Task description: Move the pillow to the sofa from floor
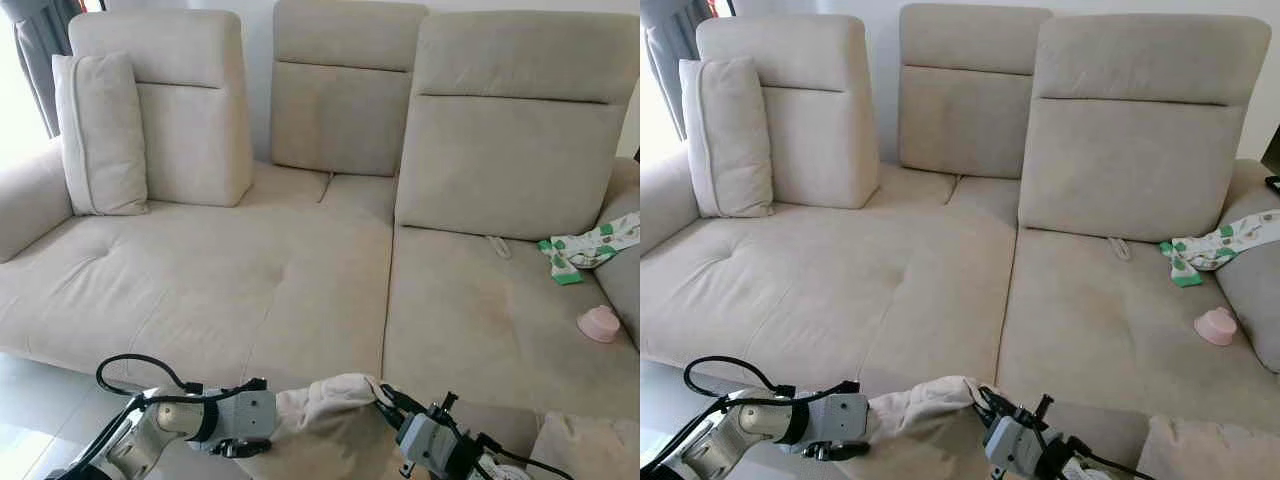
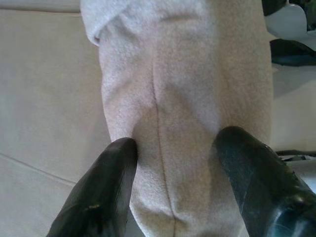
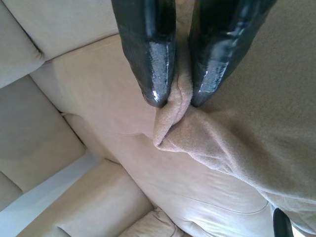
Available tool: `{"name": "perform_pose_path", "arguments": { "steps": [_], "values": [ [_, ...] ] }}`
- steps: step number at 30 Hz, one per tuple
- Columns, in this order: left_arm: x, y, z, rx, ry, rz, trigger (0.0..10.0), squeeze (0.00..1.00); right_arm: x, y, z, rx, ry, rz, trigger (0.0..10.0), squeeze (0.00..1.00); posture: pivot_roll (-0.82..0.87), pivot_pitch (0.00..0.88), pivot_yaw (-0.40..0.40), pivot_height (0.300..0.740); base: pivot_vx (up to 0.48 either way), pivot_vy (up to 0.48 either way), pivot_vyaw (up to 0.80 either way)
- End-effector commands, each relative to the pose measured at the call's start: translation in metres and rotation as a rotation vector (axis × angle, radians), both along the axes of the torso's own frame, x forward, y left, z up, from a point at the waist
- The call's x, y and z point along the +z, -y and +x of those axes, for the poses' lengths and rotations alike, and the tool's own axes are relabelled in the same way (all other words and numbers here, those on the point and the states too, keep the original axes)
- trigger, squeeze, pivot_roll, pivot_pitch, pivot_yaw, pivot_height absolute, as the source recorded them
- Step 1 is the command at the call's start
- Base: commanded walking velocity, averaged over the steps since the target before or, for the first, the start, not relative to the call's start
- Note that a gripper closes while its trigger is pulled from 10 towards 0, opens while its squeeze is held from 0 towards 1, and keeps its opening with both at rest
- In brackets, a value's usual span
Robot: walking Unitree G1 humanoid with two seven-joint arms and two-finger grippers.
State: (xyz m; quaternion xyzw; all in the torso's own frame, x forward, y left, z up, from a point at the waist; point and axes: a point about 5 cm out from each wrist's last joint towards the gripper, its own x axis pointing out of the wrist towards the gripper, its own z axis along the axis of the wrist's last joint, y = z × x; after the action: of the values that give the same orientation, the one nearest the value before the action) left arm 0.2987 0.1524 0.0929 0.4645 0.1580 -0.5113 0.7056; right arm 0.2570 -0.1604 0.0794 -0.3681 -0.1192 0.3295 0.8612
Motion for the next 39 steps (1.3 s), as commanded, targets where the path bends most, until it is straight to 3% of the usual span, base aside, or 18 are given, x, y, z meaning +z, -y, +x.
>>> {"name": "perform_pose_path", "arguments": {
  "steps": [1,7,8,19,20,21,22,23,24,25,26,39],
  "values": [
    [-0.009,-0.010,-0.001,0.018,-0.029,0.076,10.0,0.00,0.023,-0.004,0.004,-0.008,0.127,0.063,0.0,0.00,0.04,0.010,0.040,0.578,0.000,0.000,0.00],
    [-0.010,-0.009,0.002,0.025,-0.018,0.085,10.0,0.00,0.027,-0.006,0.003,-0.018,0.156,0.075,0.0,0.00,0.04,0.002,0.044,0.578,0.000,0.000,0.00],
    [-0.008,-0.007,0.004,0.030,-0.010,0.077,0.0,0.00,0.029,-0.007,0.003,-0.025,0.170,0.085,0.0,0.00,0.04,0.002,0.045,0.578,0.000,0.000,0.00],
    [0.014,0.002,0.024,0.066,0.142,0.046,0.0,0.00,0.040,-0.004,0.006,-0.083,0.227,0.135,0.0,0.00,0.03,0.000,0.045,0.578,0.000,0.000,0.00],
    [0.021,0.004,0.030,0.085,0.194,0.039,0.0,0.00,0.041,-0.003,0.007,-0.097,0.229,0.143,4.8,0.00,0.03,0.000,0.044,0.578,0.000,0.000,0.00],
    [0.021,0.004,0.030,0.085,0.194,0.039,0.0,0.00,0.041,-0.003,0.007,-0.097,0.229,0.143,4.8,0.00,0.03,0.000,0.044,0.578,0.000,0.000,0.00],
    [0.029,0.005,0.037,0.116,0.262,0.032,0.0,0.00,0.041,-0.003,0.007,-0.109,0.227,0.153,10.0,0.00,0.03,0.000,0.041,0.578,0.000,0.000,0.00],
    [0.039,0.006,0.045,0.156,0.335,0.026,0.0,0.00,0.041,-0.004,0.007,-0.117,0.224,0.171,10.0,0.00,0.03,0.000,0.039,0.578,0.000,0.000,0.00],
    [0.051,0.005,0.053,0.200,0.413,0.030,3.6,0.00,0.043,-0.007,0.007,-0.119,0.221,0.195,10.0,0.00,0.03,0.000,0.037,0.578,0.000,0.000,0.00],
    [0.051,0.005,0.053,0.200,0.413,0.030,3.6,0.00,0.043,-0.007,0.007,-0.119,0.221,0.195,10.0,0.00,0.03,0.000,0.037,0.578,0.000,0.000,0.00],
    [0.055,0.003,0.054,0.207,0.417,0.043,10.0,0.00,0.044,-0.008,0.007,-0.117,0.221,0.203,10.0,0.00,0.03,0.000,0.036,0.578,0.000,0.000,0.00],
    [0.057,0.003,0.045,0.132,0.360,0.116,10.0,0.00,0.062,-0.017,0.008,-0.072,0.274,0.254,10.0,0.00,0.03,0.000,0.025,0.602,0.000,0.000,0.00]
  ]
}}
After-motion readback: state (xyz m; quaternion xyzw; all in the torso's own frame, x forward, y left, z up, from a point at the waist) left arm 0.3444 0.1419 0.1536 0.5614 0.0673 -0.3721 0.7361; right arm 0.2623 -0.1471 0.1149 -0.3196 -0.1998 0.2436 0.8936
